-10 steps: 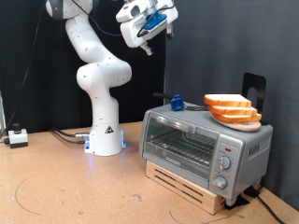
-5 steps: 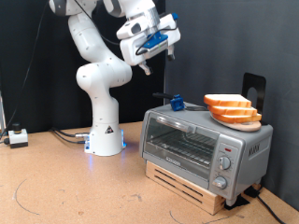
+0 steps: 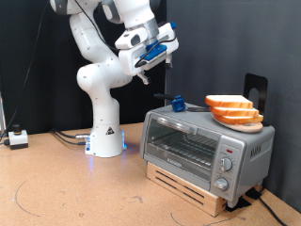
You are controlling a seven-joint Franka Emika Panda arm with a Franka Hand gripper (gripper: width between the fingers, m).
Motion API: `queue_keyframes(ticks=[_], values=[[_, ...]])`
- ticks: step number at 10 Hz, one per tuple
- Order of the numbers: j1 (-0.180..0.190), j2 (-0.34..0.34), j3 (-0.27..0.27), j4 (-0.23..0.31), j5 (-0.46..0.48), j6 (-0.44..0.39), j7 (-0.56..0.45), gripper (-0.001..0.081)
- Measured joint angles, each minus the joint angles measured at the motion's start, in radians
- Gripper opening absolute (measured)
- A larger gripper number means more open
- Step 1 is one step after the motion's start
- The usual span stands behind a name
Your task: Make a piece of toast with the oven
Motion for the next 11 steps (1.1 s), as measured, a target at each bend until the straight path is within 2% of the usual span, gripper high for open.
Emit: queue_keyframes(ticks=[5, 11], values=[[-0.003, -0.002, -0.002, -0.016, 0.029, 0.009, 0.003, 0.0811], [-0.01, 0.005, 0.0, -0.129, -0.014, 0.105, -0.018, 0.0811]])
